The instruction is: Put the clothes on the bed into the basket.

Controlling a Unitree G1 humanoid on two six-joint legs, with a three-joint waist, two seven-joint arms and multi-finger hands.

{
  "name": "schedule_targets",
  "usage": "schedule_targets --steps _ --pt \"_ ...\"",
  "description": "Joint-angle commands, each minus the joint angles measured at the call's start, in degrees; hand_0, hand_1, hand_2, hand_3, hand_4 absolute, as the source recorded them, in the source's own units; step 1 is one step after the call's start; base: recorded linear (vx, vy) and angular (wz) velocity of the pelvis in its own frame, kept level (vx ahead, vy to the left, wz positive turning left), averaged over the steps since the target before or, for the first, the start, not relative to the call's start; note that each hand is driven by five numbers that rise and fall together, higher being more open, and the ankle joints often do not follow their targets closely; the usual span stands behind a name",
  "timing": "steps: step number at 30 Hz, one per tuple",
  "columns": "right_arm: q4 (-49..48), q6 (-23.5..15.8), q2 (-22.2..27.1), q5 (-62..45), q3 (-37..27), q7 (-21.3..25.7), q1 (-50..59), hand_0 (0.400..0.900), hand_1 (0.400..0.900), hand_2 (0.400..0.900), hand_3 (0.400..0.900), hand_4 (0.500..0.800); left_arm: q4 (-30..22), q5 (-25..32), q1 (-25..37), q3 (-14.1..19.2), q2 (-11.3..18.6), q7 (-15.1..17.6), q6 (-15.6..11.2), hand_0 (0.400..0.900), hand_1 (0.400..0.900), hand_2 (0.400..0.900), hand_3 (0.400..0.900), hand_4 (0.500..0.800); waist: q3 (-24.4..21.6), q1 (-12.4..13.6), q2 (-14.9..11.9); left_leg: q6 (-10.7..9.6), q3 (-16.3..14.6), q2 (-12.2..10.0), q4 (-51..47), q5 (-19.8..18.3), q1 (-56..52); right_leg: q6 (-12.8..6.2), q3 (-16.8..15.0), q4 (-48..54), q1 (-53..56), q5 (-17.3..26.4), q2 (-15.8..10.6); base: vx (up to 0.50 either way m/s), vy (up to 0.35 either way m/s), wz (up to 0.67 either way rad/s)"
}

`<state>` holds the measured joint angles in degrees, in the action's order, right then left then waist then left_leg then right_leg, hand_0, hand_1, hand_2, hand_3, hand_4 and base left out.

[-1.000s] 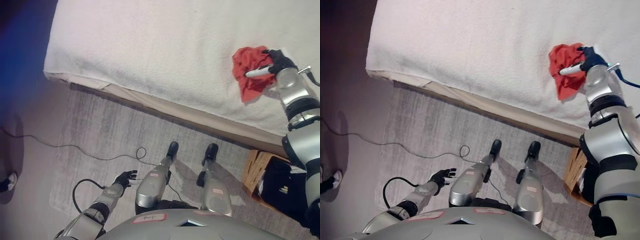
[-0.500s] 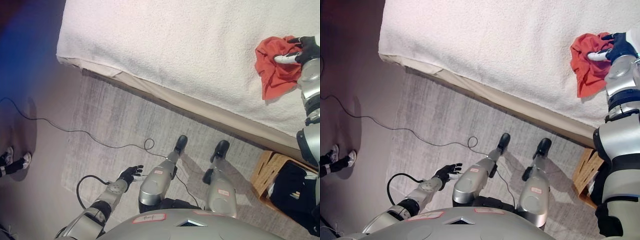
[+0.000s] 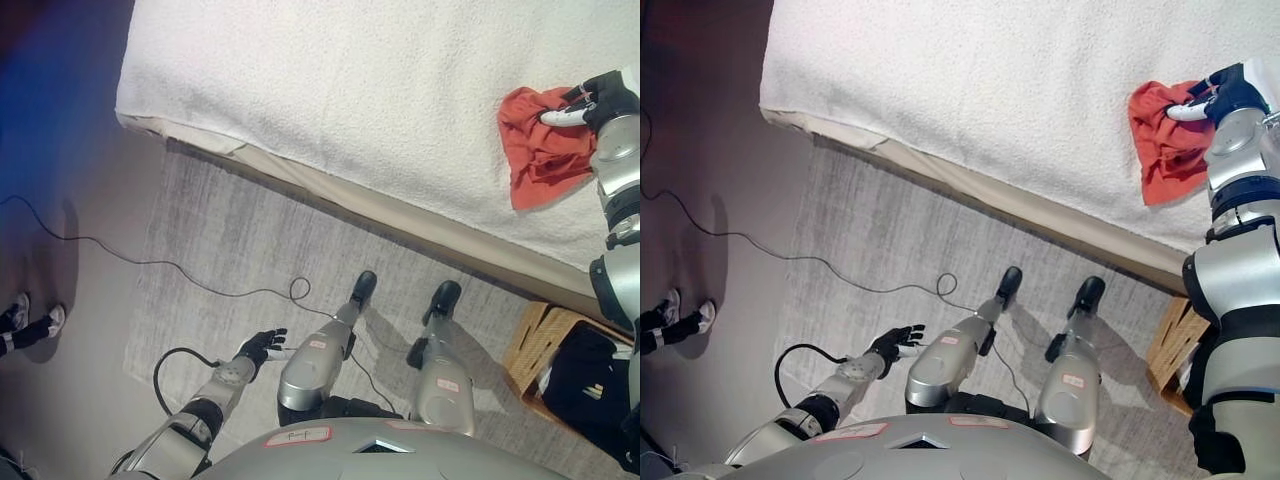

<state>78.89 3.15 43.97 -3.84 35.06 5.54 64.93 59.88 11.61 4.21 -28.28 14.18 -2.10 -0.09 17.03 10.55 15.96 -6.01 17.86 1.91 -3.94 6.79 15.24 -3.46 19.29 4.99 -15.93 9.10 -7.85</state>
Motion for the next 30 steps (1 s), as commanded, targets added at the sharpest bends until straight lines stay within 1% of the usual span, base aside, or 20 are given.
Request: schedule_targets --steps 1,4,7,9,10,11,12,14,18,20,21,22,23,25,29,30 --pt "0.4 -2.2 -0.9 -0.2 3.1 0.5 4.7 0.400 0.400 0.400 0.400 0.500 5.2 -1.1 0.8 -4.3 2.6 1.2 0.4 0.900 0.900 0.900 0.900 0.800 -2.1 -1.3 -3.0 0.1 -4.6 1.4 -1.1 -0.9 1.2 -3.99 -5.4 0.0 1.9 -3.7 -4.8 -0.02 0.001 -0.10" --pt "0.0 -2.1 -1.5 -0.3 3.3 0.4 4.7 0.400 0.400 0.400 0.400 0.500 6.0 -1.1 1.3 -3.9 2.4 1.2 0.5 0.900 0.900 0.900 0.900 0.800 -2.3 -2.0 -3.5 0.1 -5.2 1.1 -1.1 -1.1 0.8 -3.92 -5.8 0.0 2.1 -3.8 -4.6 -0.02 0.010 -0.16" --pt "-0.7 -1.9 -2.3 0.2 3.7 0.2 4.8 0.400 0.400 0.400 0.400 0.500 7.5 -1.0 2.1 -3.0 2.2 1.4 0.6 0.900 0.900 0.900 0.900 0.800 -2.8 -3.0 -5.2 0.5 -6.4 0.6 -1.1 -1.9 -0.3 -3.84 -6.8 0.0 2.3 -3.8 -4.2 0.01 0.010 -0.32" --pt "-1.4 -1.7 -2.3 0.9 4.3 -0.1 4.9 0.400 0.400 0.400 0.400 0.500 8.8 -0.8 2.7 -1.8 2.2 1.4 0.7 0.900 0.900 0.900 0.900 0.800 -3.2 -3.8 -7.0 0.9 -7.8 0.3 -0.9 -2.8 -1.5 -3.83 -7.9 0.0 2.7 -3.7 -3.7 0.02 0.023 -0.69" --pt "-2.5 -1.6 -2.2 1.6 4.9 -0.4 4.6 0.400 0.400 0.400 0.400 0.500 10.1 -0.8 3.4 -0.6 2.3 1.7 0.7 0.900 0.900 0.900 0.900 0.800 -3.8 -4.9 -9.1 1.6 -9.5 0.1 -0.3 -4.2 -3.0 -3.84 -9.4 0.0 3.2 -3.5 -3.2 0.02 0.020 -0.65" --pt "-2.5 -1.6 -2.2 1.6 4.9 -0.4 4.6 0.400 0.400 0.400 0.400 0.500 10.1 -0.8 3.4 -0.6 2.3 1.7 0.7 0.900 0.900 0.900 0.900 0.800 -3.7 -4.7 -9.2 1.6 -9.6 0.1 -0.4 -4.3 -3.1 -3.85 -9.6 0.0 3.2 -3.5 -3.2 0.05 0.034 -1.00" --pt "-3.4 -1.4 -2.1 2.4 5.6 -1.1 4.4 0.400 0.400 0.400 0.400 0.500 11.3 -0.6 3.7 0.8 2.6 1.6 1.0 0.900 0.900 0.900 0.900 0.800 -4.7 -5.7 -11.4 2.3 -11.4 -0.1 0.4 -5.9 -5.0 -3.88 -11.3 -0.2 4.0 -3.5 -2.6 0.06 0.026 -0.83" --pt "-3.9 -1.3 -2.3 3.1 6.0 -2.0 4.1 0.400 0.400 0.400 0.400 0.500 12.2 -0.9 3.8 2.1 3.2 1.6 1.2 0.900 0.900 0.900 0.900 0.800 -5.7 -6.4 -13.5 2.8 -13.6 -0.4 0.9 -7.3 -6.8 -3.97 -13.3 -0.5 4.5 -3.5 -1.9 0.07 0.022 -0.97" --pt "-4.0 -1.0 -1.0 4.1 6.0 -3.4 3.1 0.400 0.400 0.400 0.400 0.500 13.8 -1.2 3.5 4.7 4.6 1.1 1.6 0.900 0.900 0.900 0.900 0.800 -8.8 -7.9 -16.5 3.2 -17.4 -1.5 0.9 -9.2 -10.9 -4.11 -16.7 -0.9 5.6 -3.7 -0.5 0.05 0.018 -0.73" --pt "-4.0 -0.9 0.0 4.2 5.6 -4.2 2.1 0.400 0.400 0.400 0.400 0.500 14.4 -1.5 3.3 5.6 5.1 0.8 1.7 0.900 0.900 0.900 0.900 0.800 -10.4 -8.8 -17.4 3.4 -19.2 -1.9 0.7 -9.9 -13.0 -4.24 -18.0 -0.9 6.6 -3.9 0.2 0.05 0.026 -0.55" --pt "-4.0 -0.9 0.0 4.2 5.6 -4.2 2.1 0.400 0.400 0.400 0.400 0.500 14.4 -1.5 3.2 5.6 5.1 0.7 1.7 0.900 0.900 0.900 0.900 0.800 -10.3 -8.7 -17.4 3.4 -19.2 -1.9 0.7 -10.0 -13.1 -4.24 -18.1 -0.9 6.6 -3.9 0.2 0.06 0.018 -0.58" --pt "-3.6 -0.8 1.0 4.4 5.2 -4.6 1.3 0.400 0.400 0.400 0.400 0.500 15.0 -1.8 3.3 6.3 5.5 0.7 1.9 0.900 0.900 0.900 0.900 0.800 -11.9 -9.6 -18.1 3.5 -20.6 -2.3 0.6 -10.7 -14.9 -4.34 -19.3 -0.8 7.6 -4.0 0.8 0.06 0.013 -0.54" --pt "-3.8 -0.7 1.5 4.4 5.1 -5.0 0.8 0.400 0.400 0.400 0.400 0.500 15.2 -2.0 3.1 6.8 5.7 0.6 2.0 0.900 0.900 0.900 0.900 0.800 -12.6 -9.9 -18.3 3.5 -21.3 -2.5 0.4 -10.9 -15.7 -4.43 -19.8 -0.6 8.0 -4.0 1.0 0.07 0.015 -0.69" --pt "-3.7 -0.6 2.8 4.5 4.8 -5.3 0.2 0.400 0.400 0.400 0.400 0.500 15.8 -2.4 2.7 7.4 5.9 0.6 2.1 0.900 0.900 0.900 0.900 0.800 -13.8 -10.7 -18.6 3.7 -22.9 -2.7 0.3 -11.5 -17.2 -4.68 -20.7 -0.5 8.7 -3.9 1.4 0.03 0.019 -0.55" --pt "-3.0 -0.6 5.1 5.2 4.2 -5.6 -0.9 0.400 0.400 0.400 0.400 0.500 16.5 -3.3 1.5 8.7 6.4 0.6 2.4 0.900 0.900 0.900 0.900 0.800 -15.4 -11.7 -18.7 4.3 -26.3 -2.5 1.0 -13.0 -19.4 -5.59 -23.4 -0.6 9.0 -3.2 2.4 0.00 0.036 -0.62" --pt "-3.0 -0.6 5.2 5.2 4.2 -5.6 -0.9 0.400 0.400 0.400 0.400 0.500 16.5 -3.3 1.5 8.7 6.4 0.6 2.4 0.900 0.900 0.900 0.900 0.800 -15.4 -11.6 -18.6 4.3 -26.5 -2.6 1.0 -13.0 -19.5 -5.60 -23.5 -0.6 9.0 -3.2 2.4 0.00 0.044 -0.64"
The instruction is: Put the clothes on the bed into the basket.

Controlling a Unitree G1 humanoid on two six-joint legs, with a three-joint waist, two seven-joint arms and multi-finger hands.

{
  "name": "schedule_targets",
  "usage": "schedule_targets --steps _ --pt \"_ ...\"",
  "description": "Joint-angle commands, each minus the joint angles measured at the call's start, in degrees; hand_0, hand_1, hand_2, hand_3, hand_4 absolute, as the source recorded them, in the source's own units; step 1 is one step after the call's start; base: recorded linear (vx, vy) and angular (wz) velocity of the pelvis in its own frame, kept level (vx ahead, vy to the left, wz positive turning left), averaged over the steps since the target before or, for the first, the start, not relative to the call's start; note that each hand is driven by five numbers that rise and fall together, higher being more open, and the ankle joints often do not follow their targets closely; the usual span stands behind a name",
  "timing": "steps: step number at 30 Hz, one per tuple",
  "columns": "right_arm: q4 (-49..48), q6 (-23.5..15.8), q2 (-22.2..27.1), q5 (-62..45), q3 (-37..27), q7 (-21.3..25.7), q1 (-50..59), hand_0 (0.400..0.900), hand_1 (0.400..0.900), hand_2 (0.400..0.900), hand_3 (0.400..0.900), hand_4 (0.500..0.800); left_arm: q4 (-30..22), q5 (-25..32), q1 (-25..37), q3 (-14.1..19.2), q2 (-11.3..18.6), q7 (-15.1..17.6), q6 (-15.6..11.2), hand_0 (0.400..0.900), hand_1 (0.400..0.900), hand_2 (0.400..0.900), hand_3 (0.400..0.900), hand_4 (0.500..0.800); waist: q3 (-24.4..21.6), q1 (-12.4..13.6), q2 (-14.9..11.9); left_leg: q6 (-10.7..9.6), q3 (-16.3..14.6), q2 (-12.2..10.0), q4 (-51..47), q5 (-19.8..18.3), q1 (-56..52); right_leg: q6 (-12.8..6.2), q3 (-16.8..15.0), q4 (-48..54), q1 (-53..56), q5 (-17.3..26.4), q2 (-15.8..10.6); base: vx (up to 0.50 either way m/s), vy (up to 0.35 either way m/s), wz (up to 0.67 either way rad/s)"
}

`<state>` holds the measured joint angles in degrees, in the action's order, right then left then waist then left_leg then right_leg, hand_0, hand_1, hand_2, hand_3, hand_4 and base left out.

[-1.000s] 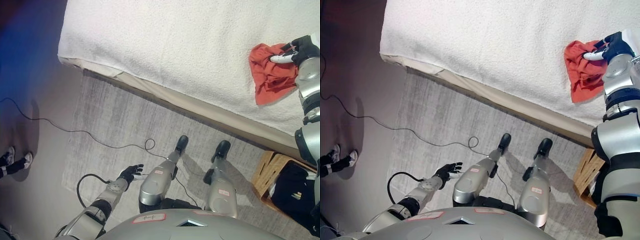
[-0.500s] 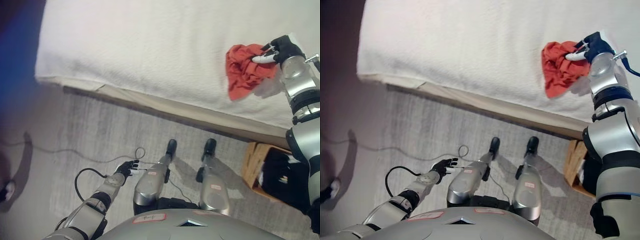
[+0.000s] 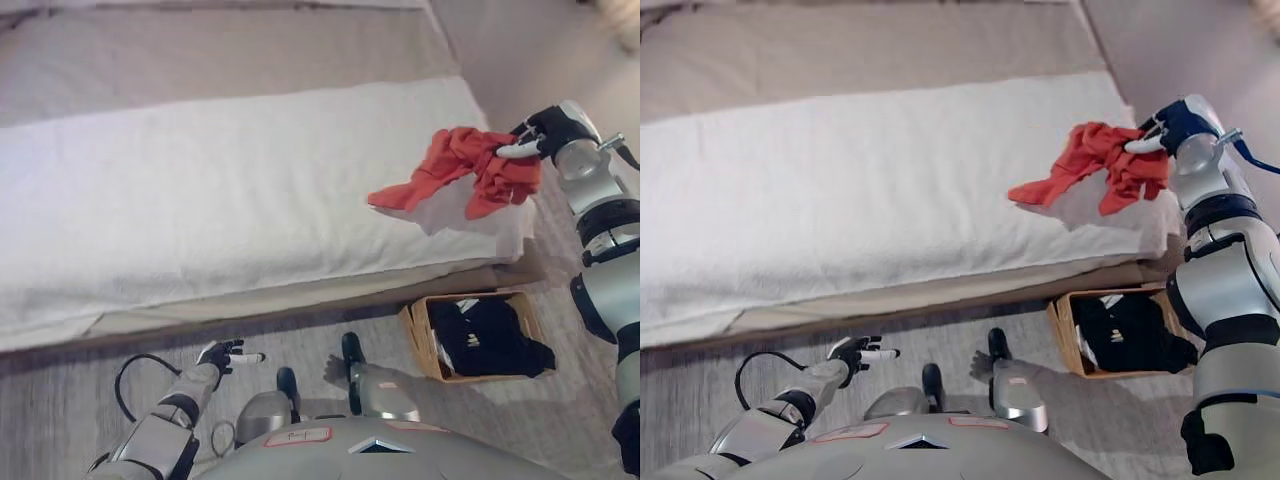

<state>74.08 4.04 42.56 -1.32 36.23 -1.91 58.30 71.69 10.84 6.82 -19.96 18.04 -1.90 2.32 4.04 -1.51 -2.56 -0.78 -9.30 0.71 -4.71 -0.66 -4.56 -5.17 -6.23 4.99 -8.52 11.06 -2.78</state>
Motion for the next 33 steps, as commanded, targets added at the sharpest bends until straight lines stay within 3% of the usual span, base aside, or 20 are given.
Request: schedule_targets --steps 1,14,30,31,32,33 --pt "2.2 -1.4 7.6 2.6 2.6 1.7 5.2 0.400 0.400 0.400 0.400 0.500 4.8 -2.8 -1.5 0.9 2.8 0.5 0.0 0.900 0.900 0.900 0.900 0.800 -2.9 0.0 0.0 -0.5 -0.8 -1.3 2.2 -6.1 -0.4 -4.34 0.7 -0.7 1.6 -4.7 -2.3 -0.01 0.040 -0.55" --pt "4.4 -0.5 13.2 1.6 -1.9 1.8 1.9 0.400 0.400 0.400 0.400 0.500 3.9 -2.8 -0.8 3.2 5.4 1.6 -0.1 0.900 0.900 0.900 0.900 0.800 -3.4 -3.0 2.2 1.7 -6.5 0.2 5.7 -9.7 -2.7 -6.19 -4.7 -2.2 0.5 -2.9 -1.1 -0.03 0.038 -0.36" --pt "5.2 0.5 15.1 2.4 -4.8 0.9 -2.2 0.400 0.400 0.400 0.400 0.500 4.0 -4.0 -0.2 3.5 6.4 1.8 0.4 0.900 0.900 0.900 0.900 0.800 -3.1 -4.4 3.5 2.3 -7.4 1.0 5.9 -10.6 -3.8 -6.84 -4.7 -2.1 0.4 -1.9 -1.4 0.00 0.008 -0.08" --pt "5.3 0.5 15.1 2.3 -5.0 1.2 -2.4 0.492 0.492 0.492 0.492 0.555 4.0 -4.0 0.0 3.4 6.4 1.9 0.5 0.900 0.900 0.900 0.900 0.800 -3.1 -4.3 3.6 2.3 -7.3 1.0 5.8 -10.5 -3.8 -6.84 -4.6 -2.1 0.4 -1.9 -1.4 0.00 -0.015 0.03" --pt "5.2 0.6 15.1 2.0 -5.2 1.2 -2.4 0.900 0.900 0.900 0.900 0.800 4.0 -4.0 0.1 3.4 6.4 1.9 0.5 0.900 0.900 0.900 0.900 0.800 -3.1 -4.3 3.6 2.2 -7.2 1.0 5.7 -10.5 -3.8 -6.80 -4.4 -2.1 0.5 -1.9 -1.5 0.00 -0.012 0.04" --pt "4.9 0.5 15.2 1.9 -5.3 1.1 -2.6 0.900 0.900 0.900 0.900 0.800 4.0 -4.0 0.2 3.5 6.4 1.9 0.4 0.900 0.900 0.900 0.900 0.800 -3.0 -4.3 3.7 2.2 -7.1 1.0 5.6 -10.4 -3.8 -6.79 -4.3 -2.0 0.5 -1.9 -1.5 0.00 -0.010 0.05"
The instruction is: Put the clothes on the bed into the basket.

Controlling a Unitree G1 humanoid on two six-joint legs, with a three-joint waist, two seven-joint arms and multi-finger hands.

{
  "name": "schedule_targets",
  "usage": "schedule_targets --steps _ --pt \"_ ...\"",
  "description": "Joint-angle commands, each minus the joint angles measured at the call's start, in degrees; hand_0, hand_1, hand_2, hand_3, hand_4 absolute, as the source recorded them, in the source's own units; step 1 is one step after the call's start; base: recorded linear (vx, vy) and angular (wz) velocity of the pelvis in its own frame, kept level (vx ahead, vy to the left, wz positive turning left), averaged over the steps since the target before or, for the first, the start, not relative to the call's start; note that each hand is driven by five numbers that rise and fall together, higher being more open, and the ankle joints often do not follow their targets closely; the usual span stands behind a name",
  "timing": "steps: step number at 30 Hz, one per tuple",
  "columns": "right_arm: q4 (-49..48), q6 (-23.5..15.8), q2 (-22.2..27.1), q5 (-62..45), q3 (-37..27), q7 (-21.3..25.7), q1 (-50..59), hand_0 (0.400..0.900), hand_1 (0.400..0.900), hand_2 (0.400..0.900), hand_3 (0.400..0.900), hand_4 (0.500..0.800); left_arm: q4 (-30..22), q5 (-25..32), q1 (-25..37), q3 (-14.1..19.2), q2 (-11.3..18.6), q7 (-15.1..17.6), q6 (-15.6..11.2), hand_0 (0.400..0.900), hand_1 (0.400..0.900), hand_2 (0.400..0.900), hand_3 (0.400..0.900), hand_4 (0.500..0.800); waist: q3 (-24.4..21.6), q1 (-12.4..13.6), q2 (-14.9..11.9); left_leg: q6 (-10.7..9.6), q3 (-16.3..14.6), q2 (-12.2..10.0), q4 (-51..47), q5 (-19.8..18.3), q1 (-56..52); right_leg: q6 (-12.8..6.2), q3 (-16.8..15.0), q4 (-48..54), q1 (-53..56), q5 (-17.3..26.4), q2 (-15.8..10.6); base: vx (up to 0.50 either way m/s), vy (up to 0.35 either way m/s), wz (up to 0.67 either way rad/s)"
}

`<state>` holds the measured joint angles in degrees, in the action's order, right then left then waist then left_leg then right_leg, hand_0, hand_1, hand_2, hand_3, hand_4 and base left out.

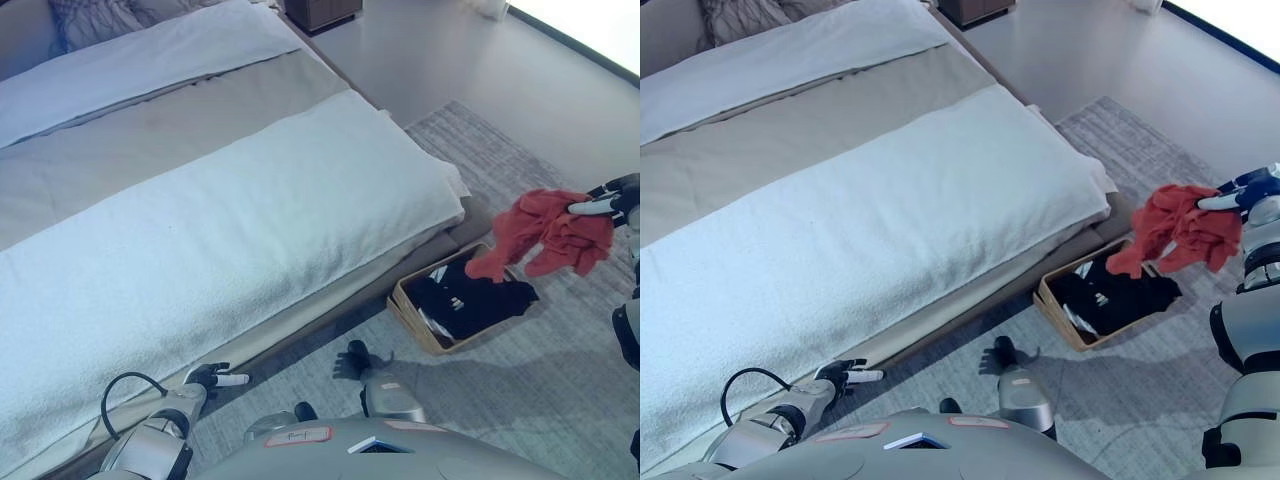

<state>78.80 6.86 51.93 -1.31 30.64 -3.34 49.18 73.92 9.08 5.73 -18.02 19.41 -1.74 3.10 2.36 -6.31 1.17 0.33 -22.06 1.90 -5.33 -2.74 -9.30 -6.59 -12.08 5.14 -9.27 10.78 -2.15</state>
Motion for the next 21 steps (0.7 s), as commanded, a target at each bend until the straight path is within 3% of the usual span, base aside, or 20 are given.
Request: schedule_targets --steps 1,21 --pt "0.0 -2.3 5.8 1.8 0.2 2.6 6.3 0.900 0.900 0.900 0.900 0.800 1.7 -2.2 1.2 1.5 4.9 1.8 -0.3 0.900 0.900 0.900 0.900 0.800 -1.3 0.6 0.0 1.0 5.8 -0.2 6.2 -8.2 0.9 -5.33 1.7 -2.2 1.3 -1.6 -2.2 0.00 -0.011 0.06" --pt "-0.8 -2.4 6.1 0.9 -1.6 2.8 3.7 0.900 0.900 0.900 0.900 0.800 1.8 -2.6 1.4 0.8 4.2 2.0 -0.2 0.900 0.900 0.900 0.900 0.800 -1.4 1.9 -1.0 -0.2 7.9 -1.0 4.6 -6.5 1.3 -4.03 4.1 -1.5 2.1 -2.1 -2.6 0.00 -0.015 0.08"
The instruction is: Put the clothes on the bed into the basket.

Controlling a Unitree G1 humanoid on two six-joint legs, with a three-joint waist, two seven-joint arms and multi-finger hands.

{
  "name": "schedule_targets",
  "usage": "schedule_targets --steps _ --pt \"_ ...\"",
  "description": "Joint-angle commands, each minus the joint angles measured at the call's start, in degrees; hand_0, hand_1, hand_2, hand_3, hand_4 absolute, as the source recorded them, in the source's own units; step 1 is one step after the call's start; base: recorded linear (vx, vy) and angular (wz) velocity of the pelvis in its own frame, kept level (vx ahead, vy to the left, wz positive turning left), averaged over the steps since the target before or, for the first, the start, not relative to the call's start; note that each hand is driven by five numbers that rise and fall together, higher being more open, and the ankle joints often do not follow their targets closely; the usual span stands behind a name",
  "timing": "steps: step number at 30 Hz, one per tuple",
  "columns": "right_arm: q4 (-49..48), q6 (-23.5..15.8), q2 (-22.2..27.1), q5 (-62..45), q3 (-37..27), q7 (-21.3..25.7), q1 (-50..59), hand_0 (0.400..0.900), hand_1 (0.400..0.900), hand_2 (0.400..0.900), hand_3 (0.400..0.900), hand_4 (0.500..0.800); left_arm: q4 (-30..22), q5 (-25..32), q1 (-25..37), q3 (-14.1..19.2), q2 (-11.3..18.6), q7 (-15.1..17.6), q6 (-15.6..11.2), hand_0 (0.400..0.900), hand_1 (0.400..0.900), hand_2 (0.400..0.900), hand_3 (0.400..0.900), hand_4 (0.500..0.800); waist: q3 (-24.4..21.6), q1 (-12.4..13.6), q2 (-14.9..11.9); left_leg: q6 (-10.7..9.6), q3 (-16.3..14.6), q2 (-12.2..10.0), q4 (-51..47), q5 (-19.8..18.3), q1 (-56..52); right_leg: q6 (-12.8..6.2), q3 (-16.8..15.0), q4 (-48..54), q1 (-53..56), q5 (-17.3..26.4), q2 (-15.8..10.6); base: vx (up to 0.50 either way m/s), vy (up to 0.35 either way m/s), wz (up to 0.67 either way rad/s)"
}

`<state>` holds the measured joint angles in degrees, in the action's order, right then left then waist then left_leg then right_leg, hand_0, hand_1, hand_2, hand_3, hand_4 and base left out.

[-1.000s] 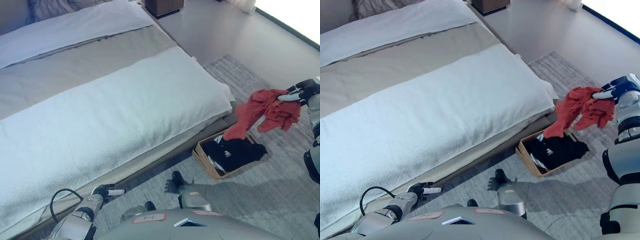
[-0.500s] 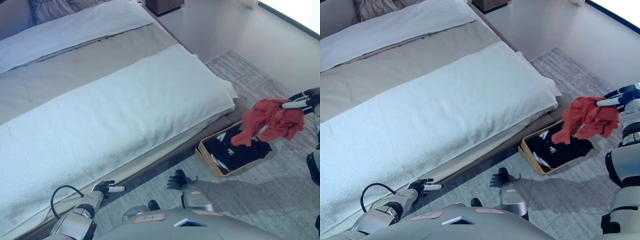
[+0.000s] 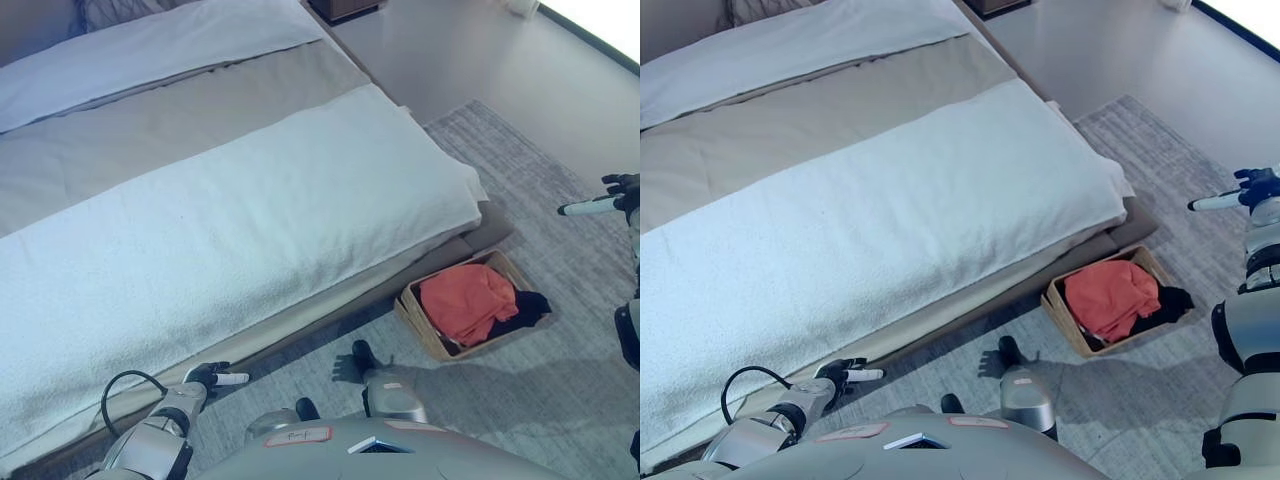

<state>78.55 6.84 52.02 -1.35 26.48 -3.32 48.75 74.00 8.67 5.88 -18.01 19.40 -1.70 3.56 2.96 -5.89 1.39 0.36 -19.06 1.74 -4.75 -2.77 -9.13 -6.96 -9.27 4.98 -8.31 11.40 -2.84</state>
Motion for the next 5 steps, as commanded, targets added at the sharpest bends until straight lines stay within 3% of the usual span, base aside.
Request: schedule_targets --steps 1,5 --pt "-0.5 -2.4 5.9 0.9 2.4 2.9 3.8 0.900 0.900 0.900 0.900 0.800 1.8 -2.3 1.3 0.7 4.1 2.0 -0.6 0.900 0.900 0.900 0.900 0.800 -2.0 1.5 -1.3 -0.2 5.0 -0.9 4.0 -6.5 1.1 -3.63 1.4 -1.4 1.2 -2.7 -2.0 0.00 -0.006 0.05" --pt "-1.0 -2.4 5.9 0.7 2.3 2.8 3.4 0.900 0.900 0.900 0.900 0.800 1.6 -2.0 1.3 0.7 3.8 2.0 -0.6 0.900 0.900 0.900 0.900 0.800 -2.0 1.6 -1.4 -0.3 5.2 -0.9 4.0 -6.5 1.1 -3.49 1.7 -1.2 1.4 -2.8 -2.0 0.00 -0.002 0.01"
